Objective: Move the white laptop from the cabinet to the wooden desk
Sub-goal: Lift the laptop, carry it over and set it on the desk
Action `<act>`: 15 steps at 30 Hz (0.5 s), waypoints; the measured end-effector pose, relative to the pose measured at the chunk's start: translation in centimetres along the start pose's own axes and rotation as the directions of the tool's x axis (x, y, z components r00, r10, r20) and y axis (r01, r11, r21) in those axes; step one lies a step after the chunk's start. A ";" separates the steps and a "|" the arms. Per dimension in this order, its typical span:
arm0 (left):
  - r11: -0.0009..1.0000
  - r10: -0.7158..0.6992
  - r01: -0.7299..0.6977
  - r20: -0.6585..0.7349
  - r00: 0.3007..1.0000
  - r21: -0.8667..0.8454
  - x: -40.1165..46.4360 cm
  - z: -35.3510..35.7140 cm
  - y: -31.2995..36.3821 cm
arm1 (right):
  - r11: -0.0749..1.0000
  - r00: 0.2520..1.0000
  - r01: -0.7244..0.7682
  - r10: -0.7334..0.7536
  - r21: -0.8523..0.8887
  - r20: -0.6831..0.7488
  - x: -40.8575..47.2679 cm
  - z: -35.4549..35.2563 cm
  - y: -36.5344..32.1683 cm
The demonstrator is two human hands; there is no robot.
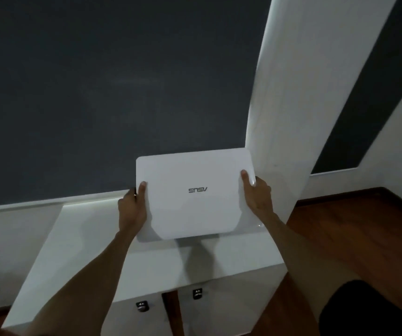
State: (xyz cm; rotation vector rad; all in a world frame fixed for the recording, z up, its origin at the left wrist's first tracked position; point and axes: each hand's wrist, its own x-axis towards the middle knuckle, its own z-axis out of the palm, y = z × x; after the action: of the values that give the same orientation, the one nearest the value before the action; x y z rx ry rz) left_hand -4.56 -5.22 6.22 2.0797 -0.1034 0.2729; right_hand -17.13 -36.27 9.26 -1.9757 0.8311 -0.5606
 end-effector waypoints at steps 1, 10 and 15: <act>0.999 0.042 -0.042 -0.004 0.999 -0.016 0.3 0.2 1.2 | 1.000 0.999 0.009 -0.008 0.015 -0.031 -0.1 -1.0 -0.1; 0.965 0.248 -0.228 0.172 0.953 -0.130 -3.0 7.7 11.6 | 0.998 0.961 -0.049 0.060 0.047 -0.269 -1.7 -14.2 4.5; 0.934 0.339 -0.278 0.317 0.886 -0.224 -9.2 15.3 19.0 | 0.996 0.895 -0.084 0.082 0.015 -0.438 -4.5 -25.6 9.4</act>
State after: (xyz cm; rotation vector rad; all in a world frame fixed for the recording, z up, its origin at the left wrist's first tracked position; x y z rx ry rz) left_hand -14.69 -28.33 12.78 1.9128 -0.6607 0.0760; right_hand -40.18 -50.79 13.62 -1.8303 1.1861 -0.9763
